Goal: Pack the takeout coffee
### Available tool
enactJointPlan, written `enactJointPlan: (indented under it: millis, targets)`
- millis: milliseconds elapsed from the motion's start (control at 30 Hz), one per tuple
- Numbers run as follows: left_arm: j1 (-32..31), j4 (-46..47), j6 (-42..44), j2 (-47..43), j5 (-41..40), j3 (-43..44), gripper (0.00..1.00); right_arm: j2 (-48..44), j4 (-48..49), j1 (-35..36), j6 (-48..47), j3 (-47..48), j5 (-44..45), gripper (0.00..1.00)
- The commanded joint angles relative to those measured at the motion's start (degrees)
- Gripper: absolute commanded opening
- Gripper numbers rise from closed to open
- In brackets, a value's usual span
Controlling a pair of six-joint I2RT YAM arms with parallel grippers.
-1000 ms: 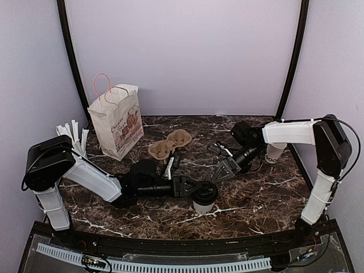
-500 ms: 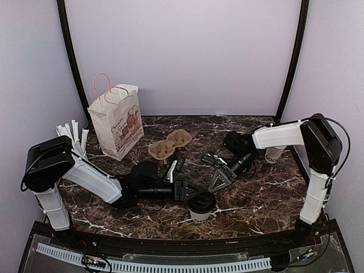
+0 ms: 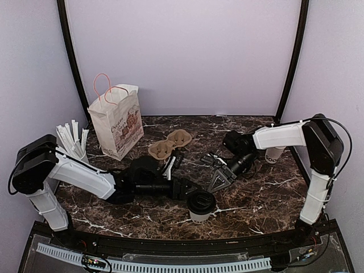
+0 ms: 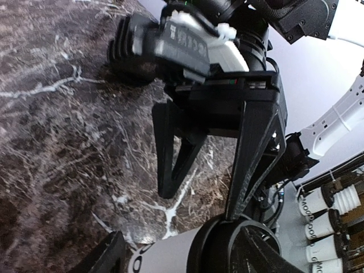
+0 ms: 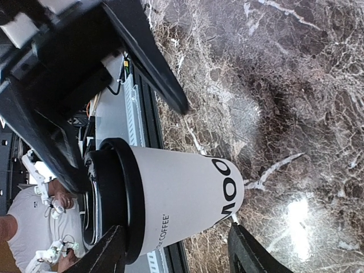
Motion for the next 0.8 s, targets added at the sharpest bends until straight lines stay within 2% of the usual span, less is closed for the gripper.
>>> enactJointPlan:
  millis: [0,167,333,533,767]
  targets:
    - [0.11,-11.49,8.4,-8.61,-5.9,3.14,0.71,-1.83,0.66,0.57,-0.39,-0.7,3.79,0.62]
    - [-0.45,-18.19,7.51,-13.74,-3.73,1.27,0.72,-2.65,0.7,0.55,-0.62,-1.1,4.04,0.62]
    - [-4.56,-25.17,5.26,-18.43,-2.27,-1.36,0.71,-2.87,0.77,0.51,-0.66,-0.71,4.02,0.62]
    - [-5.87,-22.98,-1.04,-16.29,-1.03,-2.11,0.71,-2.85,0.38,0.49,-1.1,-0.25,4.4,0.63]
    - [-6.21,-16.95,-3.55,-12.71,2.18,-3.49,0.67,-2.63,0.42,0.53,-1.07,-0.26,4.5,0.63]
